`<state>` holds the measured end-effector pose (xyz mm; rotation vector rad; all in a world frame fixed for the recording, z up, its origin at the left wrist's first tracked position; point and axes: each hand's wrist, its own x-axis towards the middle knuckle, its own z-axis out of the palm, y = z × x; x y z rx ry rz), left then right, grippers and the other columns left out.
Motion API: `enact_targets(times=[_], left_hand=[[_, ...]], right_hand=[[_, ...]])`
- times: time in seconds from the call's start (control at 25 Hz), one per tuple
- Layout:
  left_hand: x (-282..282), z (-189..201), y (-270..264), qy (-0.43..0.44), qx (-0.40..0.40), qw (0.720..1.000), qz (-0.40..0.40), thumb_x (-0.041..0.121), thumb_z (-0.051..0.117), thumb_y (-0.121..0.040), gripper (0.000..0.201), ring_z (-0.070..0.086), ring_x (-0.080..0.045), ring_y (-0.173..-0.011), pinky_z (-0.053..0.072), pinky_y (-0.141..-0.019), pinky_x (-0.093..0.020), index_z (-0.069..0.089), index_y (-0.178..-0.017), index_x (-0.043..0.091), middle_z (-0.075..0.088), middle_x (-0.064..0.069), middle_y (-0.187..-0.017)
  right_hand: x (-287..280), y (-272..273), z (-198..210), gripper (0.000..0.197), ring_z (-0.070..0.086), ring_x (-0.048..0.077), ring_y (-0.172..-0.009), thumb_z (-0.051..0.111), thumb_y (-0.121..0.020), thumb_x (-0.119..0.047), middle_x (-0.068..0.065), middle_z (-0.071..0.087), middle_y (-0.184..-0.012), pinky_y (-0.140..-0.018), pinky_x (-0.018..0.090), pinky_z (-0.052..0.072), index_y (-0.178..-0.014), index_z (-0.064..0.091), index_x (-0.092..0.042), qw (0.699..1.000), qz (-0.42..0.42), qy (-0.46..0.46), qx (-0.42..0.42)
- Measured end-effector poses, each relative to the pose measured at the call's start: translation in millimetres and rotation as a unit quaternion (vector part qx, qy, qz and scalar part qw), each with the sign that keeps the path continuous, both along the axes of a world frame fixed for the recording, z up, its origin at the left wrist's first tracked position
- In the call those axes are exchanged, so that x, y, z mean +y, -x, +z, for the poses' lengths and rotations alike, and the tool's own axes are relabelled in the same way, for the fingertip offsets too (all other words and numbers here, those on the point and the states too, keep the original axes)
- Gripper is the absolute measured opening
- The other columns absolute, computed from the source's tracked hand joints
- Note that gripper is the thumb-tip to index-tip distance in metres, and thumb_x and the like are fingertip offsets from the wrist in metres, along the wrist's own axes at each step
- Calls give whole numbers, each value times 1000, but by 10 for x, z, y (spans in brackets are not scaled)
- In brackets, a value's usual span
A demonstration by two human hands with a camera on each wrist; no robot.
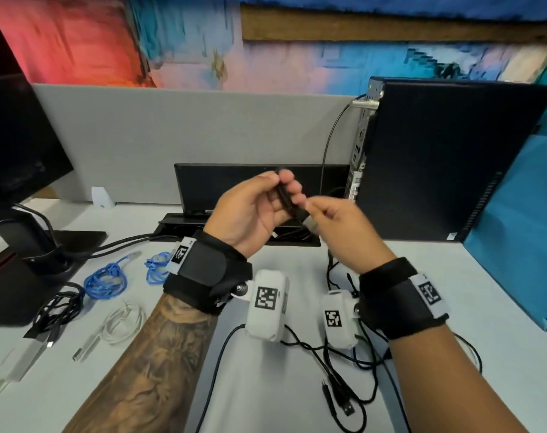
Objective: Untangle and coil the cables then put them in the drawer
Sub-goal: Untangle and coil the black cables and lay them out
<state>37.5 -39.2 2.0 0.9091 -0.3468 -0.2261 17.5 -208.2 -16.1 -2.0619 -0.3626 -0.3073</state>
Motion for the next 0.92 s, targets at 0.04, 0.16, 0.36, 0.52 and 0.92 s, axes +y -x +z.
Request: enact_targets(times=[0.04, 0.16, 0.36, 0.52, 0.92], left_hand=[[36, -23, -58, 35, 14, 999, 36, 8, 38, -103, 25, 67, -19, -71, 59, -75, -32, 61, -95, 3, 68, -8, -77], [153, -87, -188, 62, 7, 989, 135, 7, 40, -104, 23, 70, -18, -79, 58, -77, -29, 62, -101, 2, 70, -7, -83], [134, -133, -170, -16, -27, 977, 211, 6, 47, -102, 19, 72, -20, -88, 58, -85, -31, 66, -102, 4, 74, -9, -91], [50, -284, -41, -384, -248, 861, 225, 8, 52, -100, 20, 68, -7, -77, 53, -75, -20, 71, -96, 10, 72, -1, -83], [170, -61, -33, 58, 37, 994, -82, 15, 39, -101, 26, 58, -15, -68, 50, -89, -34, 63, -93, 6, 59, -3, -75]], right_hand=[[49, 42, -28, 29, 56, -6, -65, 52, -104, -26, -15, 68, -70, -69, 22, 43, -86, 73, -31, 999, 27, 35, 21], [87, 139, 2, 27, 53, 7, -66, 51, -103, -34, 5, 65, -74, -65, 26, 44, -104, 76, -22, 988, 63, 134, 43], [120, 316, 186, 34, 58, 24, -69, 52, -102, -38, 13, 66, -81, -71, 37, 52, -102, 71, -10, 971, 112, 200, 67], [-11, 350, 343, 19, 70, 16, -78, 62, -99, -26, 3, 74, -83, -76, 33, 57, -93, 76, -14, 994, 77, 83, -3], [-88, 73, -32, 23, 48, -3, -49, 54, -104, -26, -12, 50, -59, -49, 5, 37, -106, 77, -25, 998, 30, 13, 52]])
